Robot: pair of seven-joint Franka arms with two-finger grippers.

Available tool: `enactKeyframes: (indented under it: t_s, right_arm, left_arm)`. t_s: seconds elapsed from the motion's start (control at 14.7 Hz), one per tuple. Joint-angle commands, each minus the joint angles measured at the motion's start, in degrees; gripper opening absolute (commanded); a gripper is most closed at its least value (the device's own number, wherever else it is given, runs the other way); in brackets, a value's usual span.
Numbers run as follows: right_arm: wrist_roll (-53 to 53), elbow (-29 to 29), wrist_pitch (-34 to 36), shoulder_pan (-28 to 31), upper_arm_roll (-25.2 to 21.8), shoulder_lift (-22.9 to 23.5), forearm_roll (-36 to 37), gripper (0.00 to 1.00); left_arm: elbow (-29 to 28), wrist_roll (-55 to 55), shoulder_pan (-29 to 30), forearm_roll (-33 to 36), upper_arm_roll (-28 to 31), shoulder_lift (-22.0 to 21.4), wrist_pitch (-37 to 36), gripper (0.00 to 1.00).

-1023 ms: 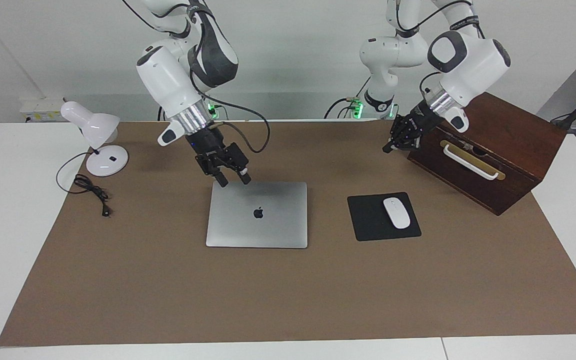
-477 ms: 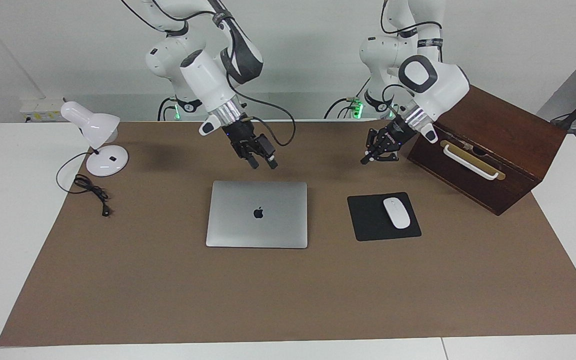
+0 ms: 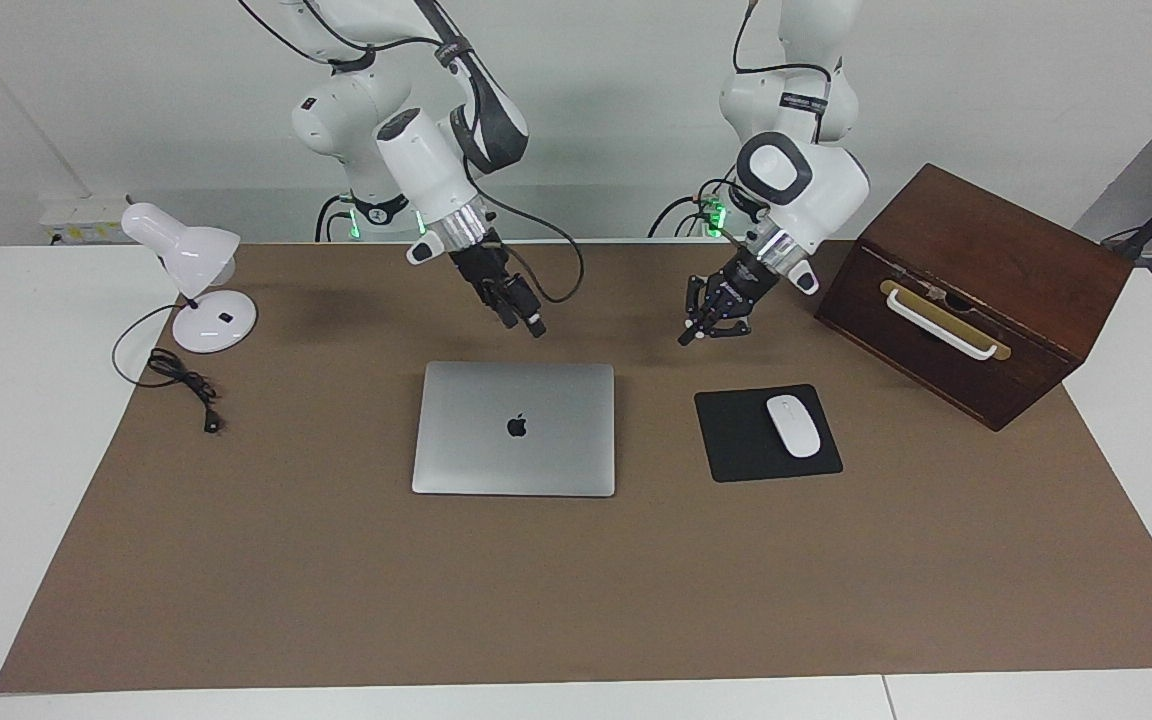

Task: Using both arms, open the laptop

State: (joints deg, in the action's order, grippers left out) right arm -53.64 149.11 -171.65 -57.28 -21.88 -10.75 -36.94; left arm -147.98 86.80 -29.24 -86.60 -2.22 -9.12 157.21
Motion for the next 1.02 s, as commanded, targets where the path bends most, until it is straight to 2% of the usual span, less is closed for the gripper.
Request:
enactKeyframes:
  t_s: [0.0,0.27,0.41,0.55,0.95]
  right_arm:
    - [-1.37,4.34,-1.31,0.5,0.35,-3.74,-1.02,1.0]
    - [-2.17,5.4,-0.88,1.2,0.43,-4.28,-1.02,1.0]
    - [-1.73,5.75,-0.96,1.64,0.17,-4.19,-1.11,1.0]
    - [0.02,5.75,-0.96,1.73,-0.09,-4.01,-1.03,1.0]
    - [11.26,6.98,-1.75,2.61,-0.8,-3.14,-1.2,1.0]
  left_arm:
    - [1.19,-1.27,-3.27,-6.27,0.73,2.52,3.45,0.0]
    - [5.05,-12.68,-6.26,-20.77,0.73,7.26,4.25,0.0]
    - [7.86,-15.59,-8.28,-25.26,0.82,10.43,4.69,0.0]
    - [10.42,-15.78,-8.46,-26.6,0.73,13.06,5.39,0.0]
    - [11.74,-15.96,-10.22,-27.39,0.82,14.92,6.18,0.0]
